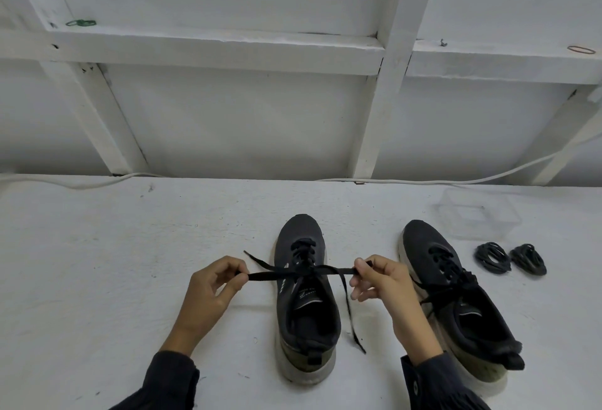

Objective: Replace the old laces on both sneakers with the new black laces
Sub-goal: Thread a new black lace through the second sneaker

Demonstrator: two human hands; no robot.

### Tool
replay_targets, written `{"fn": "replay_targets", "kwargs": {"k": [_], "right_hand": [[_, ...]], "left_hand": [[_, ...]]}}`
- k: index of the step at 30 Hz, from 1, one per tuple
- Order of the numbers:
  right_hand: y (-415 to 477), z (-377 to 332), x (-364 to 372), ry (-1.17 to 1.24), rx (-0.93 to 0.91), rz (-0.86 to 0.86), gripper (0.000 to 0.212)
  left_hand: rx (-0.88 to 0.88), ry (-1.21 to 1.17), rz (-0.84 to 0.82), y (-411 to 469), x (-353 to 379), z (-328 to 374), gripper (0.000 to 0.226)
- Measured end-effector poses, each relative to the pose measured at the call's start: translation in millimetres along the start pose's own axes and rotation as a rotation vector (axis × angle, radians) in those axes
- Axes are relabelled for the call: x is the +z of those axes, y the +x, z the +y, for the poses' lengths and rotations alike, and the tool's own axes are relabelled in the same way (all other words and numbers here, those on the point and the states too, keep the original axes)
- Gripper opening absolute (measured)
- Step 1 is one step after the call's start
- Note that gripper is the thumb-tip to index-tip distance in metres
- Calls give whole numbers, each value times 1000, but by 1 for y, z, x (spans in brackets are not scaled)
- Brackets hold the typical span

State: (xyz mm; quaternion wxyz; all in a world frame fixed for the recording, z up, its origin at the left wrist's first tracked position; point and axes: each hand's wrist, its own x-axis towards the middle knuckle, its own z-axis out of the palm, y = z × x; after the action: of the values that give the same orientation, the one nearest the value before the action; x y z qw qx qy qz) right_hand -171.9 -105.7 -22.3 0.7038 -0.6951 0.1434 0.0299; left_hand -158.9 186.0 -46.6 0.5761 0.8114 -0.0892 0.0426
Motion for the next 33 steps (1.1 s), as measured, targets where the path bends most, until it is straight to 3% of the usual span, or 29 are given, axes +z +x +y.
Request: {"fn": "replay_targets", "kwargs": {"k": [2, 11, 18, 24, 33], "right_hand": [[0, 4, 1, -15, -23, 30, 24], [-2, 12, -3, -43, -83, 123, 25], [-2, 8, -6, 130, -42, -13, 9], [-3, 7, -13, 153, -23, -52, 23], [-4, 9, -8, 223, -42, 84, 36]], "left_hand": [[3, 61, -16, 0, -5, -5, 34], [17, 127, -6, -1, -17, -15, 38], [-94, -47, -43, -3, -6, -20, 15], [-157, -21, -43, -5, -7, -21, 19], [-99, 85, -26, -6, -8, -26, 35]]}}
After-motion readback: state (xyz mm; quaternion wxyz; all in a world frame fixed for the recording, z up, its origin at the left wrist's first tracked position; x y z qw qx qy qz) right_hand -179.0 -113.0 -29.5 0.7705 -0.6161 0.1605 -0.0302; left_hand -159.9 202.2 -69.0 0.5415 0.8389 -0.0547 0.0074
